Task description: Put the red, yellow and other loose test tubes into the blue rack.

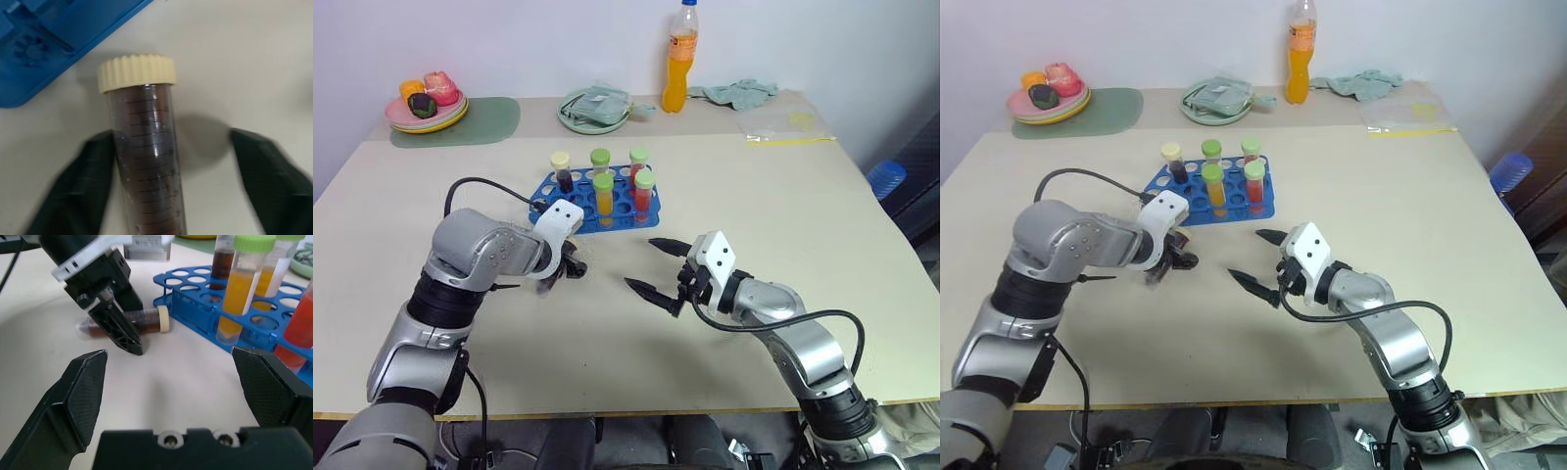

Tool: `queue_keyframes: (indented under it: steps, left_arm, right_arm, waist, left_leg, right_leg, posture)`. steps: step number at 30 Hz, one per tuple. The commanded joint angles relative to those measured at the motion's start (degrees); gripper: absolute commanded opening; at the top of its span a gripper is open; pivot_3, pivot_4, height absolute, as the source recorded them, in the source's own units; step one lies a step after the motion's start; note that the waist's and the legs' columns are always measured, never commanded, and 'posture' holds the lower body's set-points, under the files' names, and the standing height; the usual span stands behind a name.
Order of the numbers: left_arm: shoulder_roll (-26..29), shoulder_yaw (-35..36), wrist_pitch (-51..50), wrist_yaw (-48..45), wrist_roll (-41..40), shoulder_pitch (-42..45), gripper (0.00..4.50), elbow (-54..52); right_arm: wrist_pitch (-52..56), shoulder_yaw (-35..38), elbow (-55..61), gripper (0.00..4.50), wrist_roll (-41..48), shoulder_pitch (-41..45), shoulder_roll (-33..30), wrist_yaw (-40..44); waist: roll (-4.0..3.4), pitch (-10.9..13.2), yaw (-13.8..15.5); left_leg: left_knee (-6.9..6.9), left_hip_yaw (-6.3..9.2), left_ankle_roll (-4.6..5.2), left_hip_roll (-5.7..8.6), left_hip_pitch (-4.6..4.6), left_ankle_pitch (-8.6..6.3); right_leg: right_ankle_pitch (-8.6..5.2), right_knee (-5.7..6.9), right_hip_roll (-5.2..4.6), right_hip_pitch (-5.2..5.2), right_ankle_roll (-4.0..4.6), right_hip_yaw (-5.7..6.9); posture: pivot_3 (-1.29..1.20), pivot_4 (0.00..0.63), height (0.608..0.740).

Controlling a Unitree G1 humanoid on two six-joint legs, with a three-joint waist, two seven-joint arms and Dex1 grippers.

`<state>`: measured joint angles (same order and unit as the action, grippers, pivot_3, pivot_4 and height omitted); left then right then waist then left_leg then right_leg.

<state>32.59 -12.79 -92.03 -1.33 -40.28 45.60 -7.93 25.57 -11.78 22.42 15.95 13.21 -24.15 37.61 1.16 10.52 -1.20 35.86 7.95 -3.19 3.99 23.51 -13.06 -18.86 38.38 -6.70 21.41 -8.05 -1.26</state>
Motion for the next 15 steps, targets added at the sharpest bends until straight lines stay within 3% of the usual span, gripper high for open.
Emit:
queue_keyframes:
  steps: [1, 2, 3, 6, 9, 12, 15]
  left_arm:
    - [2.1, -0.28, -0.47, 1.0, -1.17, 1.91, 1.73, -1.16]
    - [3.04, -0.51, -0.47, 0.79, -1.36, 2.14, 1.13, -1.86]
    - [3.82, -0.67, -0.47, 0.7, -1.46, 2.27, 0.81, -2.53]
    - [6.82, 0.85, -0.12, -3.37, -1.03, 0.89, 0.81, -10.12]
    - [13.41, 3.52, 15.47, -9.15, 3.58, -5.82, 0.81, -18.72]
    - [16.67, 7.93, 28.04, -12.5, 8.38, -12.48, 0.81, -20.19]
    - [12.29, 13.96, 44.34, -14.87, 11.49, -15.88, 0.81, -18.08]
  right_arm:
    - [-0.02, 0.45, 2.67, 4.5, 0.62, -0.62, 0.47, -0.52]
    - [-0.06, 0.46, 2.57, 4.5, 0.62, -0.61, 0.51, -0.54]
    - [-0.13, 0.49, 2.46, 4.5, 0.59, -0.57, 0.54, -0.53]
    - [-0.37, 0.59, 2.2, 4.5, 0.43, -0.42, 0.49, -0.43]
    - [-0.52, 0.75, 2.01, 4.5, 0.4, -0.31, 0.32, -0.24]
    - [-0.65, 0.79, 1.79, 4.5, 0.4, -0.31, 0.24, -0.06]
    - [-0.83, 0.69, 1.34, 4.5, 0.39, -0.2, 0.34, 0.13]
  waist:
    - [0.0, 0.0, 0.06]
    - [0.0, 0.0, 0.1]
    - [0.0, 0.0, 0.07]
    - [0.0, 0.0, 0.06]
    - [-0.03, -0.01, -0.27]
    - [-0.03, -0.01, -0.11]
    - [-0.02, 0.0, 0.62]
  left_leg:
    - [0.01, 0.0, 0.0, 0.0, 0.0, 0.0]
    - [0.0, 0.0, 0.0, 0.0, 0.0, 0.0]
    - [0.0, 0.0, 0.0, 0.01, 0.0, 0.0]
    - [0.0, -0.01, -0.02, 0.0, 0.0, 0.01]
    - [-0.07, -0.08, -0.17, -0.01, 0.0, 0.09]
    - [-0.21, -0.13, -0.27, -0.05, -0.02, 0.15]
    - [-0.2, -0.13, -0.15, -0.04, -0.01, 0.08]
  right_leg:
    - [0.0, 0.0, 0.0, -0.01, 0.0, 0.0]
    - [0.0, 0.0, 0.0, 0.0, 0.0, 0.0]
    - [0.0, 0.0, -0.01, -0.01, 0.0, 0.0]
    - [0.0, 0.0, -0.01, 0.0, 0.0, -0.01]
    - [0.0, -0.04, -0.02, 0.02, 0.0, -0.05]
    - [0.0, -0.06, -0.02, 0.08, 0.03, -0.1]
    - [0.0, -0.12, -0.05, 0.05, 0.03, -0.09]
  posture:
    - [0.0, 0.15, 0.74]
    - [0.0, 0.15, 0.74]
    - [0.0, 0.15, 0.74]
    - [0.0, 0.15, 0.74]
    - [0.0, 0.15, 0.74]
    - [0.0, 0.15, 0.74]
    - [0.0, 0.15, 0.74]
